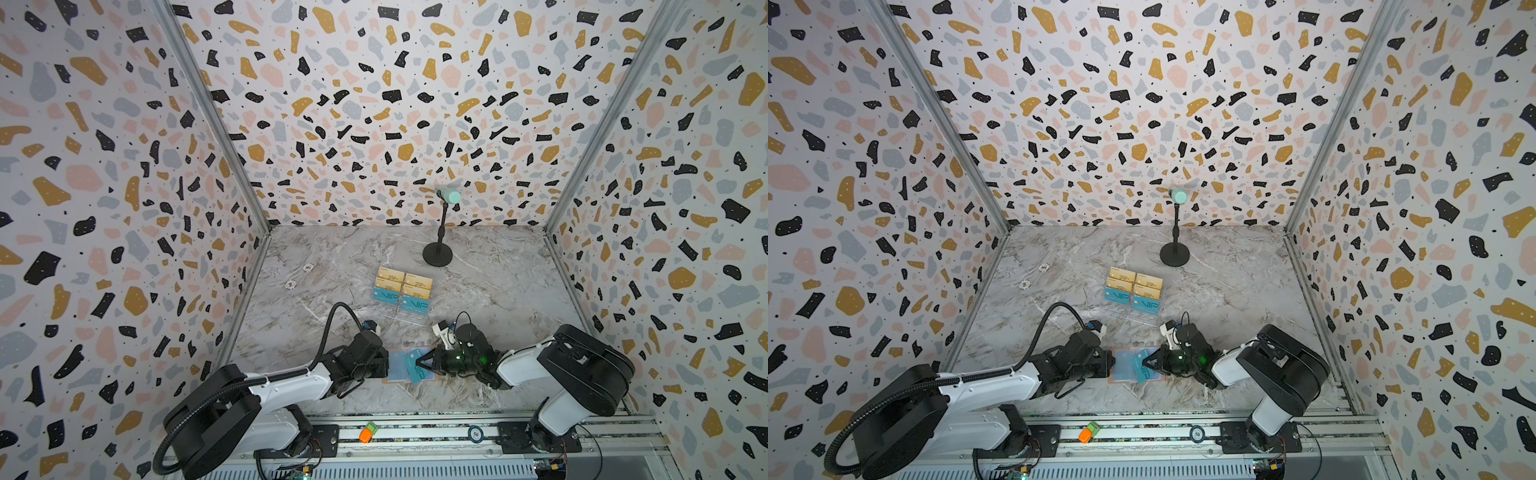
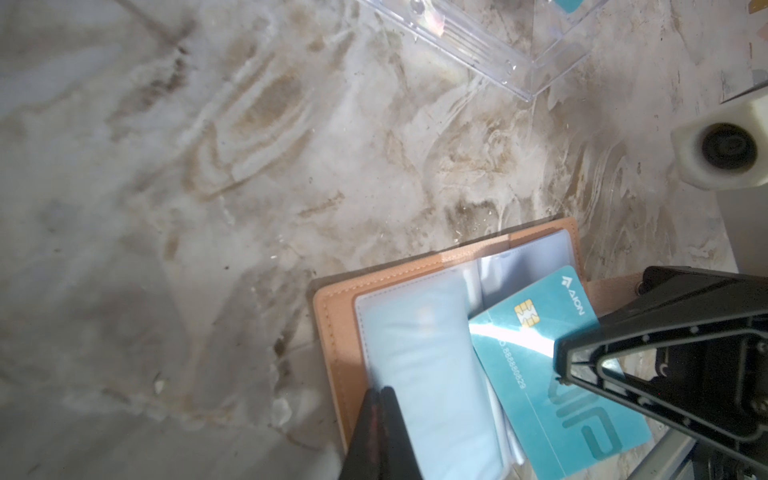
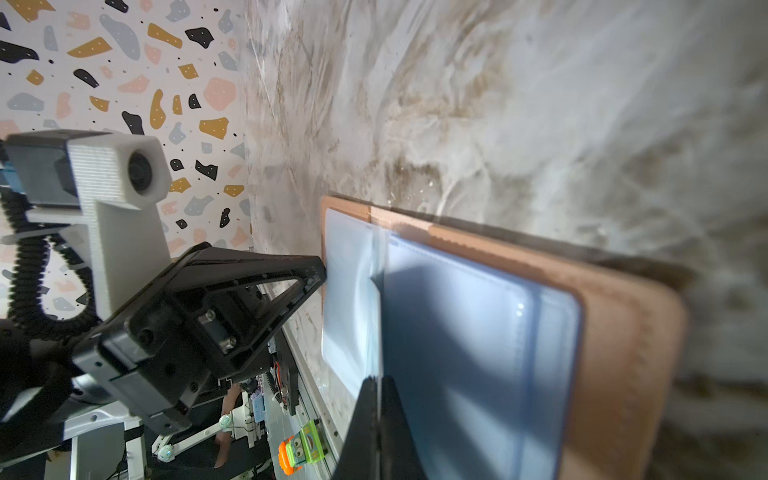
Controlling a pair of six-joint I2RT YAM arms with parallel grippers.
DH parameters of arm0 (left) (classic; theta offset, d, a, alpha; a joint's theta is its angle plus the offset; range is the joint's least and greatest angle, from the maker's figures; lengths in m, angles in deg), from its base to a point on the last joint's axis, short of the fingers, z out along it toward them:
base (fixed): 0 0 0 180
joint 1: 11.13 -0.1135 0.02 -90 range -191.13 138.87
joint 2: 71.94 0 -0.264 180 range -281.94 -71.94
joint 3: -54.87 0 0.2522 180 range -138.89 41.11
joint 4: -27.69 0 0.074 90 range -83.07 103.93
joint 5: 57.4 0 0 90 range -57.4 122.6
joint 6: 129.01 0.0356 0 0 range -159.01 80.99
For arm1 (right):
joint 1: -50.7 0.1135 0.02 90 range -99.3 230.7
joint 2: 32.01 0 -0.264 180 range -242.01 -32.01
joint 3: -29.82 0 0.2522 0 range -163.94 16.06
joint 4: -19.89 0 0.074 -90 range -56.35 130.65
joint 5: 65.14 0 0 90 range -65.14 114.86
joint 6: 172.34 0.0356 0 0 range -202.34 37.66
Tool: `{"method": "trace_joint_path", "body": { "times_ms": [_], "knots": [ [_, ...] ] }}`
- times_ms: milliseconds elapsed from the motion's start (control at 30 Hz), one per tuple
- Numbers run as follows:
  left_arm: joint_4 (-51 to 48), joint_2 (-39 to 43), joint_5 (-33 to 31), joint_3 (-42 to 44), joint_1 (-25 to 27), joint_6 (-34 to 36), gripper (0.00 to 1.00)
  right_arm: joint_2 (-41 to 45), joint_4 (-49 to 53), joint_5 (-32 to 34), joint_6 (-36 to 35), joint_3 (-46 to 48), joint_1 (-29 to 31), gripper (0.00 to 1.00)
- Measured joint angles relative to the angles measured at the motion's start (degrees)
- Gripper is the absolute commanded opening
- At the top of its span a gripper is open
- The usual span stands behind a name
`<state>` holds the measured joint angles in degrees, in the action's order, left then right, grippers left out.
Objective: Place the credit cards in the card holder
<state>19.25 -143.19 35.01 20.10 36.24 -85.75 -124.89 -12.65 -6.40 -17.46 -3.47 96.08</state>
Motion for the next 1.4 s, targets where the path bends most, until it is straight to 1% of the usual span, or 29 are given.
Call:
{"method": "trace_joint_path", "body": {
  "times_ms": [267,633,967,1400],
  "knots": [
    [0.0,0.1,0.0,0.0,0.0,-0.5,0.00,-1.2,-2.0,-0.2,0.0,0.0,0.0,0.00],
    [0.0,0.1,0.0,0.0,0.0,-0.5,0.00,-0.6,-0.7,0.0,-1.4,0.0,0.1,0.00],
    [-0.1,0.1,0.0,0.0,0.0,-0.5,0.01,1.2,1.7,0.2,-2.2,0.5,1.5,0.00],
    [0.0,0.1,0.0,0.0,0.0,-0.5,0.01,-1.0,-1.0,0.0,-2.1,-0.2,1.8,0.00]
  ]
}}
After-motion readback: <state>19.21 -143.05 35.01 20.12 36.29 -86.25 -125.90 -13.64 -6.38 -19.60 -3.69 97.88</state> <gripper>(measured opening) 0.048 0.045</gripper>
